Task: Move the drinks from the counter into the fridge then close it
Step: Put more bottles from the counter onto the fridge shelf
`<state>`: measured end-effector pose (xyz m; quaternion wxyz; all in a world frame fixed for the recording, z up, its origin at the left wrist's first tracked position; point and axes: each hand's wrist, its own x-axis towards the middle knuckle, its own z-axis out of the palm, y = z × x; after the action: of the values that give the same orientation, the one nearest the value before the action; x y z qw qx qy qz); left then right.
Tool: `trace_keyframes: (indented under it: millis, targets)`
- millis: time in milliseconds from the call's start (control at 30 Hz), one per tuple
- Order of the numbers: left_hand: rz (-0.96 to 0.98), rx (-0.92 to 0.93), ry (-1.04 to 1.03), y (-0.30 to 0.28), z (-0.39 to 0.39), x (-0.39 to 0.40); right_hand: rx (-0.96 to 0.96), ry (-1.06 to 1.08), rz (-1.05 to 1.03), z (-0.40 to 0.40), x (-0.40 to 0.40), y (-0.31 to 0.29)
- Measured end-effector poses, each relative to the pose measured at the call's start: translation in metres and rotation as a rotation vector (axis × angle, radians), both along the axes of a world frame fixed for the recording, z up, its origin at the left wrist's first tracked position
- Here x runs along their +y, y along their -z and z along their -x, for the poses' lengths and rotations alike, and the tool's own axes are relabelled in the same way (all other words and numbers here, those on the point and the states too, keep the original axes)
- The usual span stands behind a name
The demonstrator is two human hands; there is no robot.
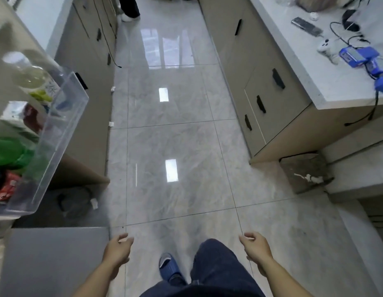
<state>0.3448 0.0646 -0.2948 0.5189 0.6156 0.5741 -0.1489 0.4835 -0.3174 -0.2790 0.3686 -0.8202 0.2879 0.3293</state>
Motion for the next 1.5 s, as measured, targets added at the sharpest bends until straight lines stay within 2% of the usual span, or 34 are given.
trace_keyframes:
  millis: [233,500,700,967,1233,1500]
  targets:
    - [0.048,-0.109,0.006,-0.003,-0.128,0.009,0.074,0.057,0.084,-0.042,-0.026,0.024]
    - [-0.003,-0.042,-0.060,-0.007,-0.220,0.008,0.139,-0.044,0.103,-0.200,-0.021,0.024]
    - [-0.039,0.067,-0.158,-0.003,-0.244,0.012,0.022,-0.190,-0.031,-0.351,0.040,0.009]
    - [-0.033,0.179,-0.325,0.018,-0.284,0.040,-0.011,-0.342,-0.125,-0.492,0.145,0.006]
    - [0.057,0.146,-0.445,0.024,-0.393,0.118,0.025,-0.479,-0.010,-0.591,0.223,-0.003]
    - [-0.015,-0.071,-0.610,0.000,-0.502,0.230,0.058,-0.643,0.092,-0.689,0.315,-0.006]
